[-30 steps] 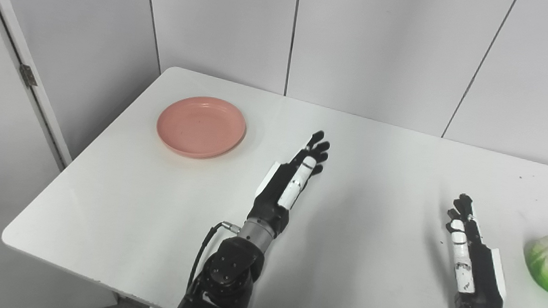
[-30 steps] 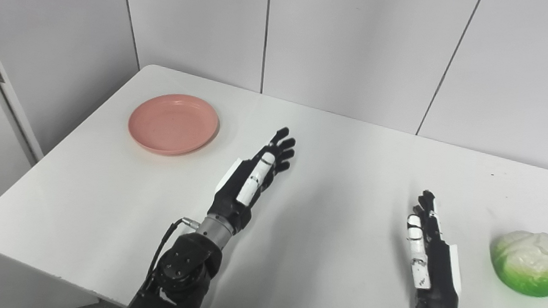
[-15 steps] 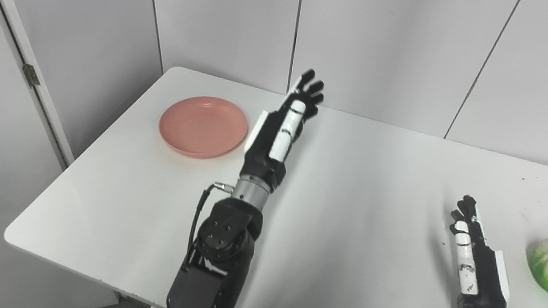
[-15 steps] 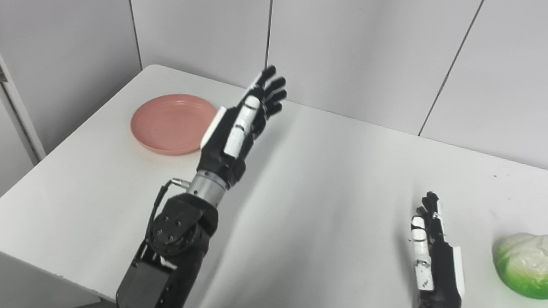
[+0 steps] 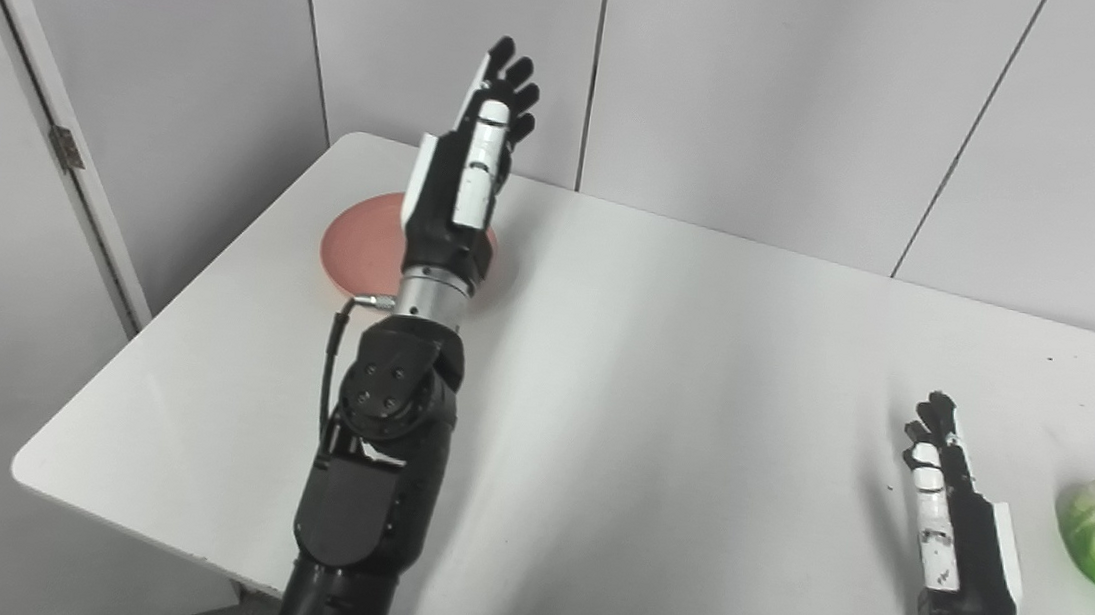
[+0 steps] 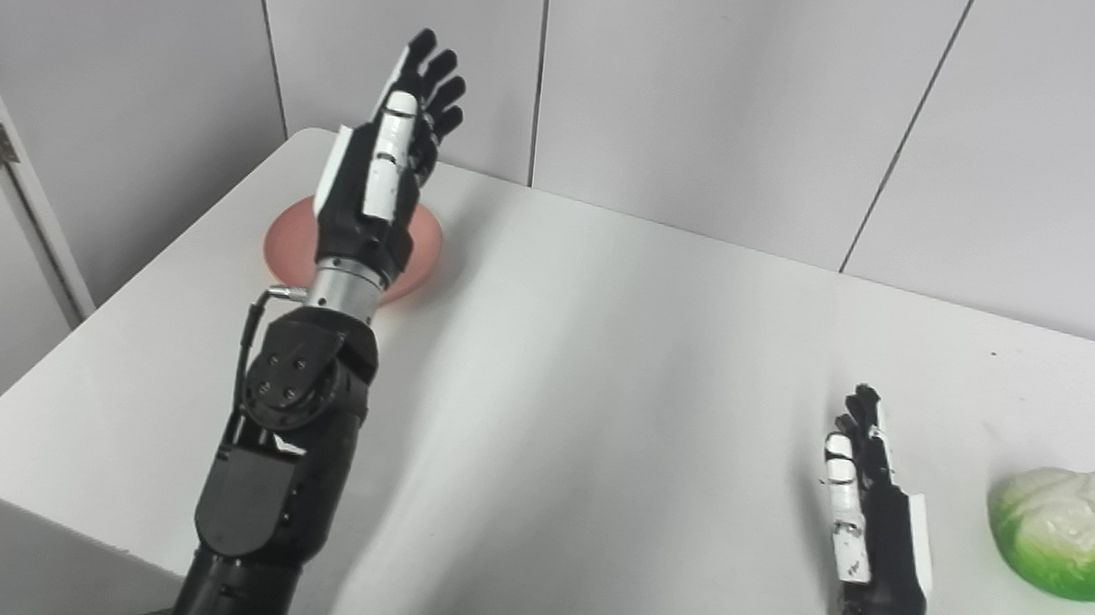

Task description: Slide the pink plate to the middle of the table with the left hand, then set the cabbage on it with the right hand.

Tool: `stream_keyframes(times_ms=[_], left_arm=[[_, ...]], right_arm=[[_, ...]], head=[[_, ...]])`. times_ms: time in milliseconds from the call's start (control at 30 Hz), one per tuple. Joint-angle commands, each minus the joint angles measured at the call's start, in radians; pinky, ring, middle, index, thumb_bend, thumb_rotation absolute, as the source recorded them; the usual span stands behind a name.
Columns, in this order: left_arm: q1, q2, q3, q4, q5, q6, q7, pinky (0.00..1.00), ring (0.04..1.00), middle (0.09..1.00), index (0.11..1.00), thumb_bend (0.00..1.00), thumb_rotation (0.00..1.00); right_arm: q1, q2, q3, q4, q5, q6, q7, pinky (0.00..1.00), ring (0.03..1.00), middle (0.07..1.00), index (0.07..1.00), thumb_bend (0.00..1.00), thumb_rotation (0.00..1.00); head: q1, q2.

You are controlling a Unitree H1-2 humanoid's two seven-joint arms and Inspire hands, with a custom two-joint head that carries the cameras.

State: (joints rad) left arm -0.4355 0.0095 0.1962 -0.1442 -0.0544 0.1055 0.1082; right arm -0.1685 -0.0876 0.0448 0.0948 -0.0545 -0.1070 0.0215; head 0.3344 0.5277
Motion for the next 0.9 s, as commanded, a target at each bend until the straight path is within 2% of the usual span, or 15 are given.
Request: stream_keyframes(times_ms=[0, 367, 500, 867], left_arm=[[-0.053, 0.034, 0.013, 0.001, -0.004, -0.029, 0.008, 0.94, 0.944, 0.957, 0.950, 0.45, 1.00], [-0.078, 0.122, 0.100, 0.074, -0.023, -0.038, 0.041, 0.91, 0.926, 0.925, 0.919, 0.44, 1.00], [-0.084, 0.157, 0.129, 0.121, -0.042, -0.048, 0.045, 0.91, 0.926, 0.922, 0.912, 0.44, 1.00], [-0.101, 0.219, 0.200, 0.268, -0.097, -0.089, 0.053, 0.91, 0.924, 0.920, 0.915, 0.43, 1.00]], right_arm=[[0.024, -0.012, -0.011, 0.020, 0.011, -0.015, 0.009, 0.98, 0.965, 0.975, 0.982, 0.12, 1.00], [0.030, -0.016, -0.007, 0.003, -0.006, -0.003, 0.008, 0.97, 0.960, 0.974, 0.981, 0.10, 1.00], [0.033, -0.014, -0.009, -0.005, 0.003, 0.014, 0.014, 0.99, 0.970, 0.981, 0.984, 0.10, 1.00], [0.035, -0.018, -0.011, -0.004, 0.022, 0.006, 0.029, 1.00, 0.980, 0.985, 0.989, 0.11, 1.00]], head=[[0.002, 0.000], [0.009, -0.015], [0.013, -0.018], [0.020, -0.018]])
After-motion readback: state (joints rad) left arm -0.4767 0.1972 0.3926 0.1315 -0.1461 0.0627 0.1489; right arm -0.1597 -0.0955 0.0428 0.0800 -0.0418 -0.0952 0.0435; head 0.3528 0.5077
